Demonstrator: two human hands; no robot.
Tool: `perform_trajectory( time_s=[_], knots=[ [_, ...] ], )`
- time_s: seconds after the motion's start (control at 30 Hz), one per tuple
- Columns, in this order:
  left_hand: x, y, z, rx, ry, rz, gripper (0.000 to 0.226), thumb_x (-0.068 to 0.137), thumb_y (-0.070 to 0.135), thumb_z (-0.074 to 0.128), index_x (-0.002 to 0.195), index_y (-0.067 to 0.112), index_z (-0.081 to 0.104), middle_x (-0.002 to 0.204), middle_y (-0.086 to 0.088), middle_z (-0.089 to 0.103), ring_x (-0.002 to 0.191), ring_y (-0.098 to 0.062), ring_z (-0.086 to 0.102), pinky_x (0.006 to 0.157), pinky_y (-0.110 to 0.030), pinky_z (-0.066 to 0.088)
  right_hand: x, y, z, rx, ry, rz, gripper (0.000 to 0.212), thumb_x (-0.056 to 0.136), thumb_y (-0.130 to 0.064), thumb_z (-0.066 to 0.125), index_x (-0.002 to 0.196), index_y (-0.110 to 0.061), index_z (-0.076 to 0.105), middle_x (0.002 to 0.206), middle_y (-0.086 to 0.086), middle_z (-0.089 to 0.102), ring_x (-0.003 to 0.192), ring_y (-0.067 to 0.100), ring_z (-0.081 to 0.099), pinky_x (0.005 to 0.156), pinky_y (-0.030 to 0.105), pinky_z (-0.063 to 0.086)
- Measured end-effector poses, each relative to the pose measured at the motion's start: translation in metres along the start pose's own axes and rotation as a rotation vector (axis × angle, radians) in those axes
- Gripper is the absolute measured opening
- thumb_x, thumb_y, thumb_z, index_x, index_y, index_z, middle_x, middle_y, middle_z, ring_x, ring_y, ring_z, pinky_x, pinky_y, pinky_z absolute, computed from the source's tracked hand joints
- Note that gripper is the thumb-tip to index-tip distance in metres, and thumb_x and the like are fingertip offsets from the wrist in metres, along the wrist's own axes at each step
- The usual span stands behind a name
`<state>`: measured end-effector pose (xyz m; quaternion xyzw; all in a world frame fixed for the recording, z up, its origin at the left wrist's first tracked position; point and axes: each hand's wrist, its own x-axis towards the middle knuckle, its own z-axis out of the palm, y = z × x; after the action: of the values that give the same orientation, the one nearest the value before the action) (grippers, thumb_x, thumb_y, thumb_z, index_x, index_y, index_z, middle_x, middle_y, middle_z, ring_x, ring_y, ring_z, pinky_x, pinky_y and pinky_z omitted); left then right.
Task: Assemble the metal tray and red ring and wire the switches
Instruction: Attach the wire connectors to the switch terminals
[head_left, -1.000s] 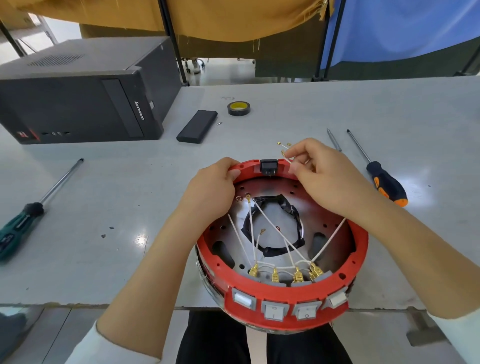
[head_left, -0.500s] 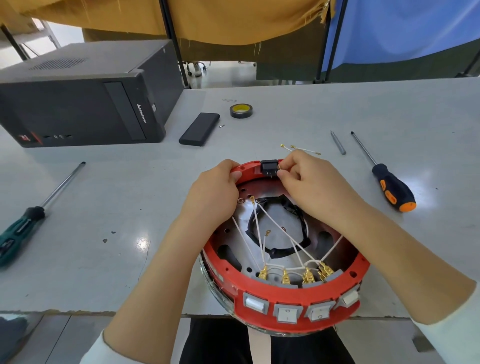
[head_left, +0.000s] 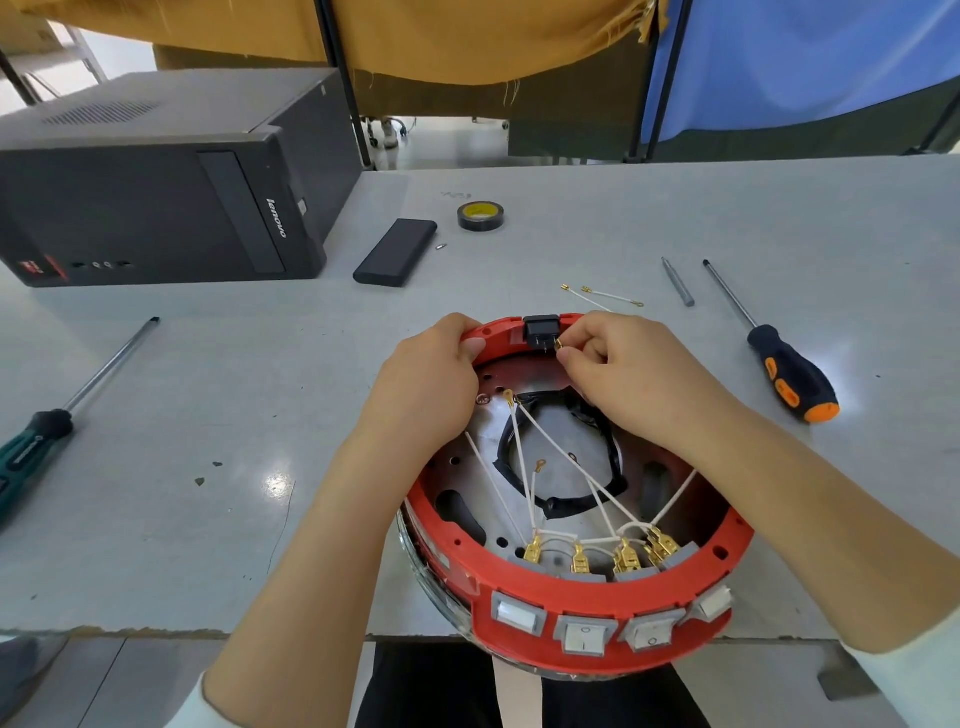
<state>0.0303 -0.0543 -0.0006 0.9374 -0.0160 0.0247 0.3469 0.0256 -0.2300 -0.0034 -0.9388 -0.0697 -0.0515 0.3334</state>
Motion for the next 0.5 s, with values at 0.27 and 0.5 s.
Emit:
perform_trajectory(
  time_s=[0.27, 0.5],
  knots=[
    [-0.0003, -0.0002, 0.0002, -0.002, 0.0, 0.002, 0.025, 0.103, 0.025, 0.039, 0.119, 0.024, 0.058, 0.098, 0.003, 0.056, 0.09, -0.02, 0.049, 0.076, -0.028, 0.034, 0.0004, 0.0015, 0.0004, -0.005, 0.015, -0.026, 0.009, 0.092, -0.023, 0.053, 0.089, -0.029, 0.058, 0.047, -0.012, 0.053, 0.055, 0.0, 0.052, 0.053, 0.016, 0.034],
    [-0.0004, 0.0005, -0.0005, 0.004, -0.006, -0.002, 0.025, 0.103, 0.025, 0.039, 0.12, 0.024, 0.058, 0.1, 0.002, 0.056, 0.092, -0.02, 0.048, 0.076, -0.028, 0.033, 0.0007, 0.003, 0.0014, -0.007, 0.01, -0.05, 0.01, 0.092, -0.021, 0.053, 0.088, -0.029, 0.057, 0.043, -0.02, 0.052, 0.053, -0.008, 0.051, 0.054, 0.005, 0.035]
  ],
)
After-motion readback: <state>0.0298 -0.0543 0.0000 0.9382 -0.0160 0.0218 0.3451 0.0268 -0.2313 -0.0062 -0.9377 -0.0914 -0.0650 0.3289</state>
